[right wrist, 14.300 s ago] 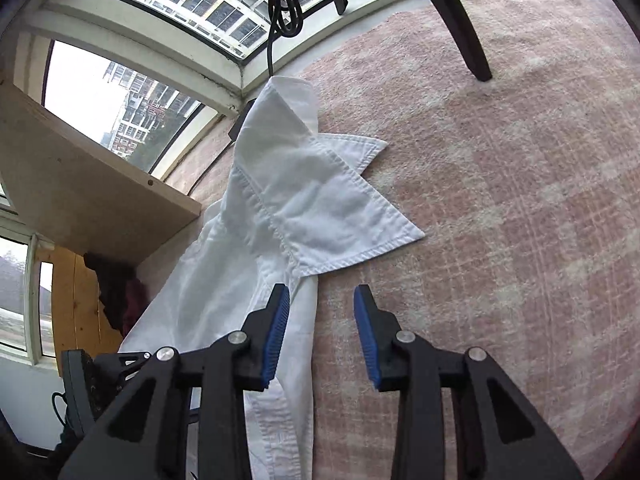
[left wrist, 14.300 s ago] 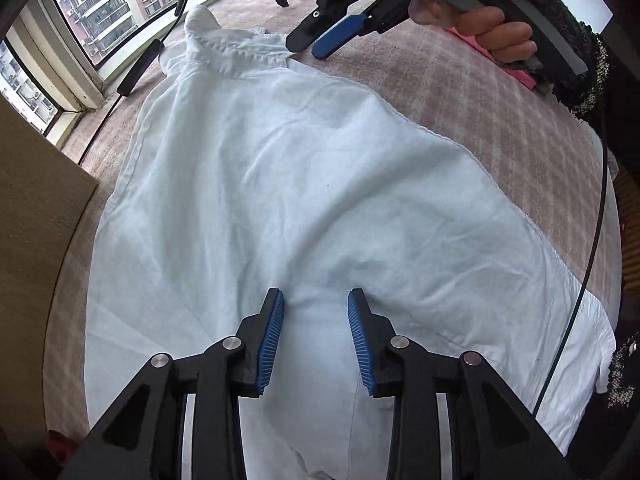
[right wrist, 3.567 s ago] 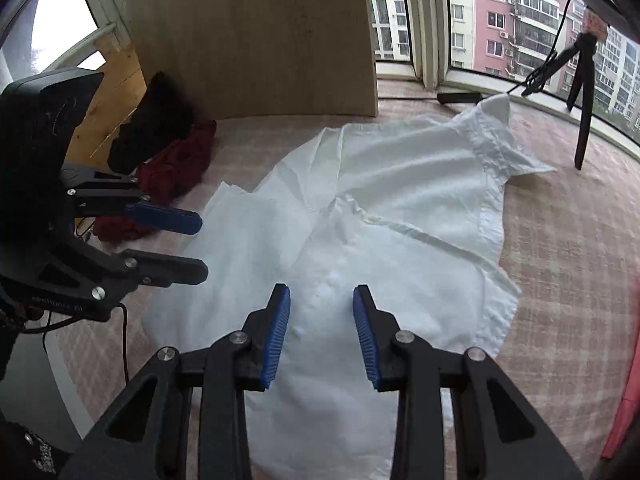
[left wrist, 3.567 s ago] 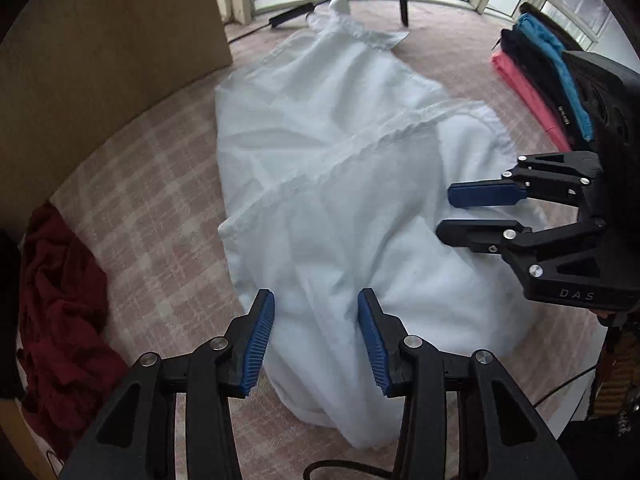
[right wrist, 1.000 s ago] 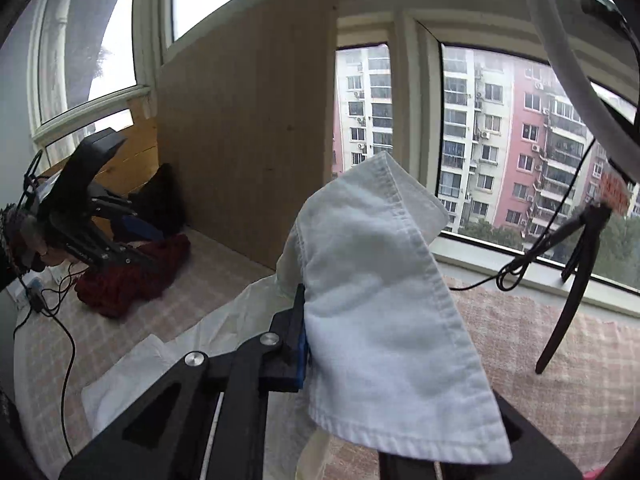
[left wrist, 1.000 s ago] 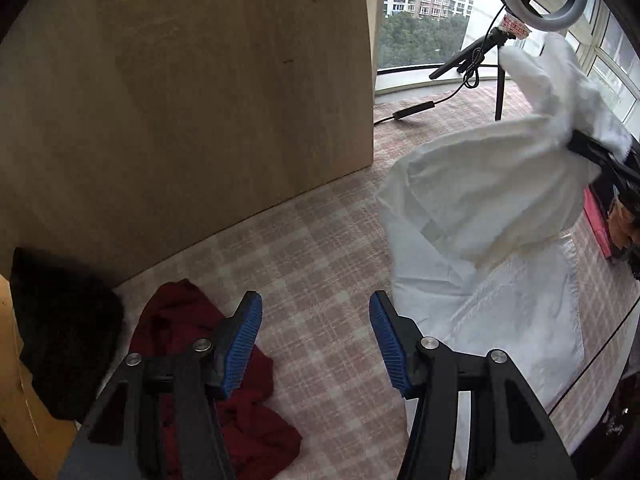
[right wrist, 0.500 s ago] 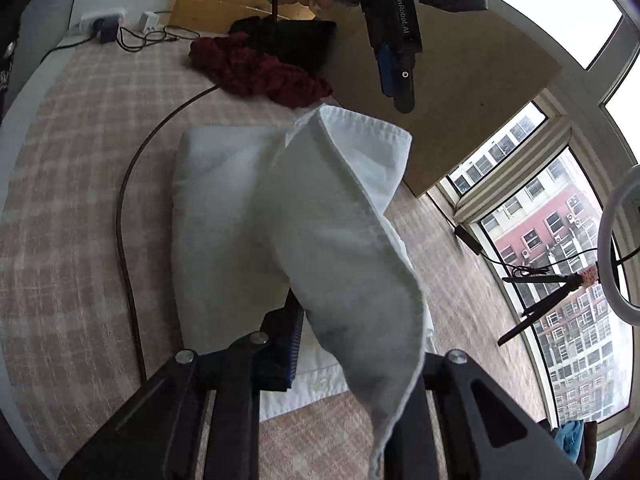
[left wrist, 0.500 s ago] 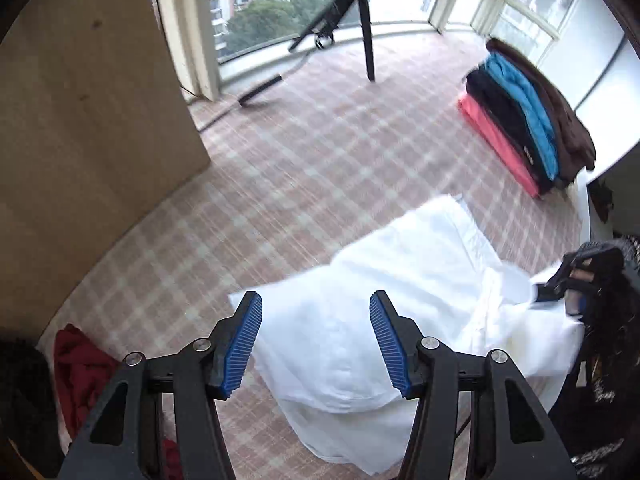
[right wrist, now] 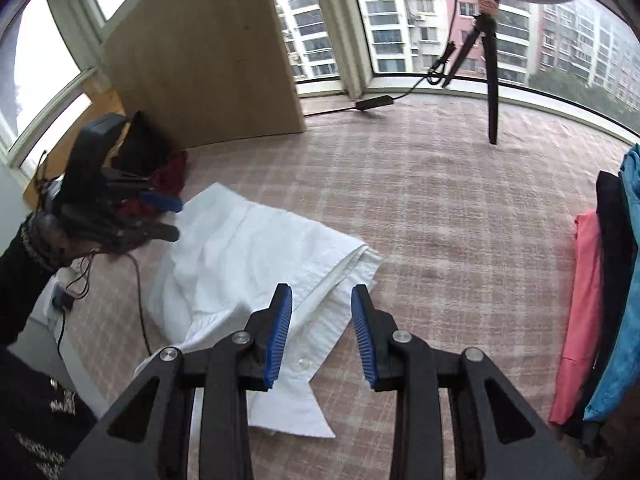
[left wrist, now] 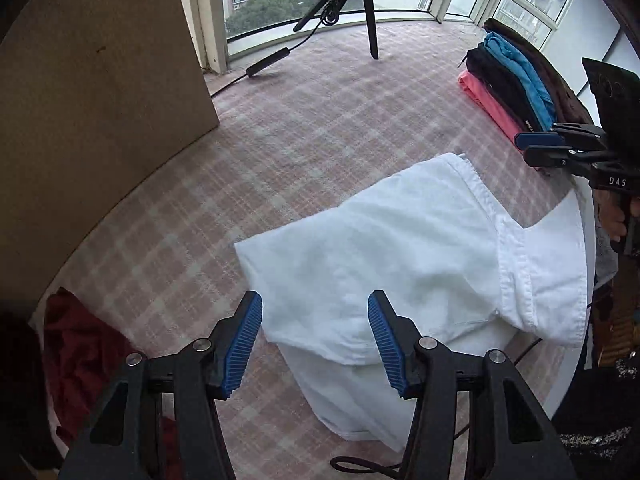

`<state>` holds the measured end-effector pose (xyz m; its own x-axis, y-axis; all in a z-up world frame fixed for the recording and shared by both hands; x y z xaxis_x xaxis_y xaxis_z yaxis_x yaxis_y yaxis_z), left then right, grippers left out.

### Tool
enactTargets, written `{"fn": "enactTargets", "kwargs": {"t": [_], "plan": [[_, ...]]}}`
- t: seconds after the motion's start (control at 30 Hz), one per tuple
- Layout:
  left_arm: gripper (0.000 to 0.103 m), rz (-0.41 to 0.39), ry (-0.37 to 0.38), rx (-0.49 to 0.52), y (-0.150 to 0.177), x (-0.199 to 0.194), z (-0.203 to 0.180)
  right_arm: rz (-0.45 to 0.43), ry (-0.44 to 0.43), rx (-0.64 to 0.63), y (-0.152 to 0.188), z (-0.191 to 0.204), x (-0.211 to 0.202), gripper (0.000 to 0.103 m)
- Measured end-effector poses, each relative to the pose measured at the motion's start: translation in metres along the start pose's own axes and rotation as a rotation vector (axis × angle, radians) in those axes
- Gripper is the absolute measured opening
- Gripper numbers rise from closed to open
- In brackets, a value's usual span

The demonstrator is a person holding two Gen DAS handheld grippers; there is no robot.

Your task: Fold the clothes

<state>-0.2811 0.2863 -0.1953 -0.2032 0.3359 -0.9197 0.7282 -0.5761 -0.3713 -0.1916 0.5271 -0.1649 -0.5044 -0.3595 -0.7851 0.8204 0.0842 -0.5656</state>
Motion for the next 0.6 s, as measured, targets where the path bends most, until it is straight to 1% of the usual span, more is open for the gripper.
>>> {"fn": "enactTargets", "kwargs": {"t": [0.07, 0.13, 0.2, 0.23, 0.27, 0.3, 0.33, 0.37, 0.4, 0.43, 0.5, 0.57, 0.6], "plan": [[0.052, -0.029, 0.015, -0.025, -0.011, -0.001, 0.014, -0.021, -0.003, 0.031, -0.014, 0.002, 0.014, 0.031], [0.052, -0.056, 0.033, -0.030, -0.026, 0.004, 0.020, -0.031, 0.010, 0.019, -0.025, 0.012, 0.027, 0.031], [0.052, -0.072, 0.050, -0.022, -0.041, 0.012, 0.023, -0.017, 0.010, 0.010, -0.031, 0.023, 0.047, 0.030], [0.052, -0.050, 0.026, -0.014, -0.044, 0.024, 0.028, 0.002, 0.013, 0.008, -0.032, 0.027, 0.060, 0.029], [0.053, -0.026, 0.000, -0.005, -0.047, 0.036, 0.032, 0.033, 0.029, 0.003, -0.031, 0.027, 0.072, 0.026], [0.051, -0.002, -0.027, 0.003, -0.049, 0.048, 0.036, 0.070, 0.059, -0.008, -0.028, 0.022, 0.083, 0.024], [0.045, 0.052, -0.037, -0.025, -0.042, 0.060, 0.047, 0.108, 0.089, -0.019, -0.026, 0.018, 0.095, 0.022], [0.042, 0.107, -0.045, -0.056, -0.033, 0.072, 0.058, 0.150, 0.121, -0.018, -0.021, 0.010, 0.103, 0.011], [0.042, 0.108, -0.032, -0.089, -0.025, 0.069, 0.068, 0.197, 0.156, -0.004, -0.014, -0.002, 0.109, 0.002], [0.041, 0.106, -0.017, -0.123, -0.017, 0.065, 0.079, 0.211, 0.174, 0.026, -0.010, -0.012, 0.107, 0.000], [0.041, 0.053, 0.015, -0.164, -0.010, 0.044, 0.093, 0.164, 0.163, 0.103, -0.012, -0.023, 0.088, 0.002], [0.042, 0.023, 0.028, -0.206, -0.008, 0.029, 0.099, 0.152, 0.132, 0.105, -0.010, -0.014, 0.084, 0.006], [0.042, 0.016, 0.014, -0.217, -0.008, 0.023, 0.098, 0.145, 0.116, 0.106, -0.010, -0.010, 0.081, 0.006]]}}
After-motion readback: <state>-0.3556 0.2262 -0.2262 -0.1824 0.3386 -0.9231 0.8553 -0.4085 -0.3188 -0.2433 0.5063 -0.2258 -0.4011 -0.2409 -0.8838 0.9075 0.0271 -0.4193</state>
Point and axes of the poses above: each gripper's, at about its wrist camera, not at the fingertips, and x roughly the way its jaws point, z to its left, y to its underside, the point moved 3 cm from there along x, roughly the way its jaws point, and after that the axes turned 3 degrees about -x, right-handed, at the moved point
